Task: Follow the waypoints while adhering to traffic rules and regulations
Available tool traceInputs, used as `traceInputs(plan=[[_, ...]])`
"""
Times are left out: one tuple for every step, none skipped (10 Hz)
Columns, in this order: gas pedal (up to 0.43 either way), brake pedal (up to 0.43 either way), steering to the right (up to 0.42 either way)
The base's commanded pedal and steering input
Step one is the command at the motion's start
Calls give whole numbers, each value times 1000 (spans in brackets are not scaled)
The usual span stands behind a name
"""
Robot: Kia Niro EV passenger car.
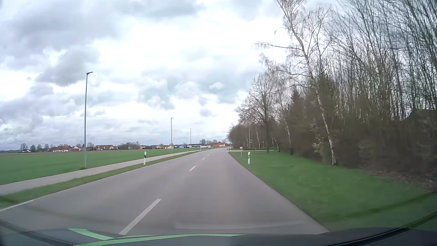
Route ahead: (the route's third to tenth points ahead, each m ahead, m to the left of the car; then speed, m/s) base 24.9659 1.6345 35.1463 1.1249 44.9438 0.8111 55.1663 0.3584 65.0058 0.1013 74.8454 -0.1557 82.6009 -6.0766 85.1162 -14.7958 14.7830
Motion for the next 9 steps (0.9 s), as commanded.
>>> traceInputs(plan=[[0, 61, 0], [0, 73, 0], [0, 85, 0], [0, 91, 0], [0, 98, 0], [0, 98, 0], [0, 104, 0], [0, 110, 0], [0, 122, 0]])
